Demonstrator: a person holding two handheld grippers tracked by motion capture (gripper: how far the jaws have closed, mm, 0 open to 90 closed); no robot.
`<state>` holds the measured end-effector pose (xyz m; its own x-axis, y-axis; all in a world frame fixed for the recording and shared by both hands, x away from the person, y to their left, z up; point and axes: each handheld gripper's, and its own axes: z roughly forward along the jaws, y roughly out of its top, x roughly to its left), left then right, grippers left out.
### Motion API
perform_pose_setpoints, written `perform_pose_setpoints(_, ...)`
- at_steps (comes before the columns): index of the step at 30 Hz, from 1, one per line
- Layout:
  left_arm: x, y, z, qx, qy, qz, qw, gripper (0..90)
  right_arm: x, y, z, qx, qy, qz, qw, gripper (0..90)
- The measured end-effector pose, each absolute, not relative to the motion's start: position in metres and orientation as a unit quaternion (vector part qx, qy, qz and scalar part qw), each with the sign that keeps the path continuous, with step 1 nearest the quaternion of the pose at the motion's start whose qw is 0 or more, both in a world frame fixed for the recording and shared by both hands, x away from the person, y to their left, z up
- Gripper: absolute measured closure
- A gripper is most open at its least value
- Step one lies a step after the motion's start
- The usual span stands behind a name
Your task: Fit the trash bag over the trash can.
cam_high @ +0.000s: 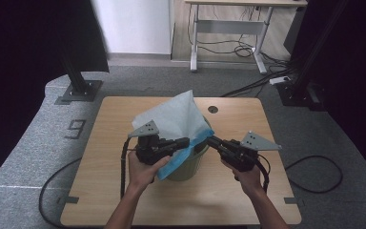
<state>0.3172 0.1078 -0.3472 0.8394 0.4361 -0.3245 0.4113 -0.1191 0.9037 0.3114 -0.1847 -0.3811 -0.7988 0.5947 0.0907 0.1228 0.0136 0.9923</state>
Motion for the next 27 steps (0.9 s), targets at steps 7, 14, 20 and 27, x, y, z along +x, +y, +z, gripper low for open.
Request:
perform_pose_setpoints(7, 0.32, 0.109, -0.345, 0.742, 0.284, 0.003, 0.607, 90.0, 0.309, -0.178, -0.391, 0.256, 0.695, 0.652, 0.16, 71.5)
perform_pose_setpoints(14, 0.322, 0.106, -0.347, 0.743, 0.287, 0.001, 0.605, 90.0, 0.304, -0.162, -0.396, 0.238, 0.705, 0.655, 0.133, 68.6)
perform_pose_setpoints(20, 0.322, 0.105, -0.348, 0.742, 0.287, -0.001, 0.606, 90.0, 0.303, -0.156, -0.395, 0.236, 0.705, 0.656, 0.129, 68.2)
perform_pose_setpoints(27, 0.322, 0.105, -0.347, 0.742, 0.286, -0.002, 0.607, 90.0, 0.306, -0.154, -0.4, 0.245, 0.701, 0.659, 0.118, 67.1)
